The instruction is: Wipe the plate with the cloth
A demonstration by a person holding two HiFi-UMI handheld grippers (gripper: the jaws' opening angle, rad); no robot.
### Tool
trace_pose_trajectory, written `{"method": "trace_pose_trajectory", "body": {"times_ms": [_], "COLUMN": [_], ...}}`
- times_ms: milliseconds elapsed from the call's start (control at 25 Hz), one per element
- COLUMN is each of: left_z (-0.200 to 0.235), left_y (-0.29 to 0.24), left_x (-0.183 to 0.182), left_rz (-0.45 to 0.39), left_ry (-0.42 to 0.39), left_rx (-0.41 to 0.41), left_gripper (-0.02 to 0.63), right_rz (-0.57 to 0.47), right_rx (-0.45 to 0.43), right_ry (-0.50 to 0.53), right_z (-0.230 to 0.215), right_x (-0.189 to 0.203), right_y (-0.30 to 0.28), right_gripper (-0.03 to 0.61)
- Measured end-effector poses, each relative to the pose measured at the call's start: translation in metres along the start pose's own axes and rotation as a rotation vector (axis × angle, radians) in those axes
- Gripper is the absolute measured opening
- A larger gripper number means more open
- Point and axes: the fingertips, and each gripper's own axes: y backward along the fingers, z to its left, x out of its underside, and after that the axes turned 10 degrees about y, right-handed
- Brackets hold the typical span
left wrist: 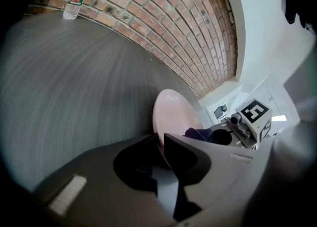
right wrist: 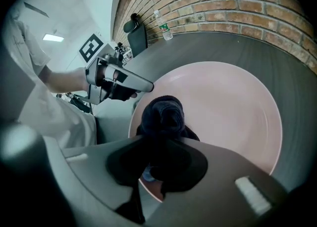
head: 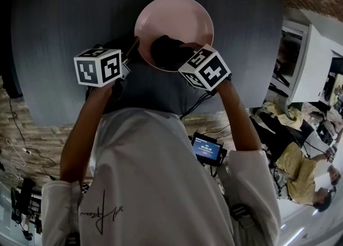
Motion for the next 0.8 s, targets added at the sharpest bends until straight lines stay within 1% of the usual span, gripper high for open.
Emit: {"method": "trace_pose_trajectory", "body": {"times_ms": [440, 800], "left_z": [0.0, 0.002], "left_y": [0.001, 0.001], "left_x": [-0.001, 0.002], "left_rz": [0.001, 0.008], "left_ry": [-0.003, 0.005], "left_rx": [-0.003, 0.001], "left_gripper": [0.061, 0.061], "right_rz": [0.043, 0.084], "right_rx": [-0.03, -0.032], "right_ry": [0.021, 0.017], "right_z": [-0.006, -0.015], "right_x": [0.009, 0.023], "right_y": [0.007, 0.017], "right_gripper": [0.074, 0.074]}}
